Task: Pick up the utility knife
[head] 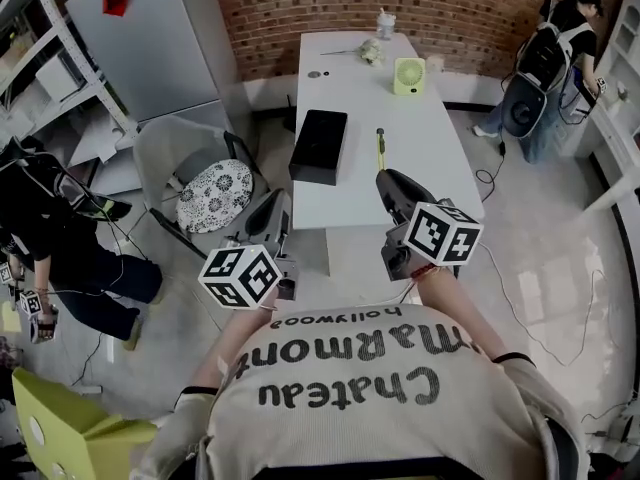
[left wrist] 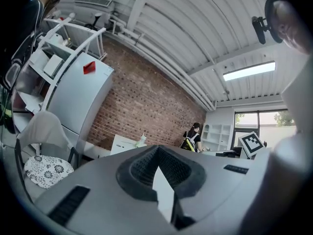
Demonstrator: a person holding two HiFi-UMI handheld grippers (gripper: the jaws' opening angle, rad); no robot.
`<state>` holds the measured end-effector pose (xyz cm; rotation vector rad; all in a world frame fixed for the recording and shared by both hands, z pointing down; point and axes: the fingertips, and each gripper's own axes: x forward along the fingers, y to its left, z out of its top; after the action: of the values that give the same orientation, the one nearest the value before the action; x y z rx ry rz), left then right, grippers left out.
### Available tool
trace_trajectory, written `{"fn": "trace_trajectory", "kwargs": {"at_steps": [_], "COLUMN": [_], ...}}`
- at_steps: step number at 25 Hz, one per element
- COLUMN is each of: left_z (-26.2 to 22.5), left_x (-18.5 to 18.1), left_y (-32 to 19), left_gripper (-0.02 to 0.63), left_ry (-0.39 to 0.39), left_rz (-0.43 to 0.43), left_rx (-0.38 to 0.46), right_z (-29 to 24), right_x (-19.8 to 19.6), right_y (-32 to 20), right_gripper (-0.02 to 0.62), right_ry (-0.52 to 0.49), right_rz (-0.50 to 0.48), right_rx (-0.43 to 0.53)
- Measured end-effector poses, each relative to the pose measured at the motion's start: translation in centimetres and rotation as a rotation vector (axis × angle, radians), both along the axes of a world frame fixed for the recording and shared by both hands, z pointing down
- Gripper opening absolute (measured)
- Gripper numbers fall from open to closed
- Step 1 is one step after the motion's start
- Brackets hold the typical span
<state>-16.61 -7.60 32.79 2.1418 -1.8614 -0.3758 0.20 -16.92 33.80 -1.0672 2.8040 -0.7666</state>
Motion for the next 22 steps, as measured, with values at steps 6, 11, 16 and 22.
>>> {"fn": "trace_trajectory", "kwargs": {"at_steps": [6, 11, 16, 22], "left_z": [0.3, 0.9, 1.5, 1.6], "left_x": [1.5, 2.5, 3.1, 3.7], "left_y": [-0.3, 0.1, 0.7, 0.9], "left_gripper": [0.0, 0.0, 0.0, 0.0], "left_ry": [0.013, 0.011, 0.023, 0.019], "left_rz": [-0.008, -0.004, 0.006, 0.012], "left_rx": [-0.002, -0.02, -0.035, -0.053], "right_z": [0.9, 1.7, 2.5, 2.8], "right_x": [2.0, 3.2, 3.7, 4.4], "right_y": [-0.1, 0.2, 0.9, 1.2], "right_gripper": [0.058, 0.058, 0.058, 0.058], "right_ry": [0.056, 0.064, 0.077, 0.077], "right_rz": [0.022, 0.035, 0.033, 0.035], "right_rx": [-0.009, -0.023, -0.034, -0.051]}}
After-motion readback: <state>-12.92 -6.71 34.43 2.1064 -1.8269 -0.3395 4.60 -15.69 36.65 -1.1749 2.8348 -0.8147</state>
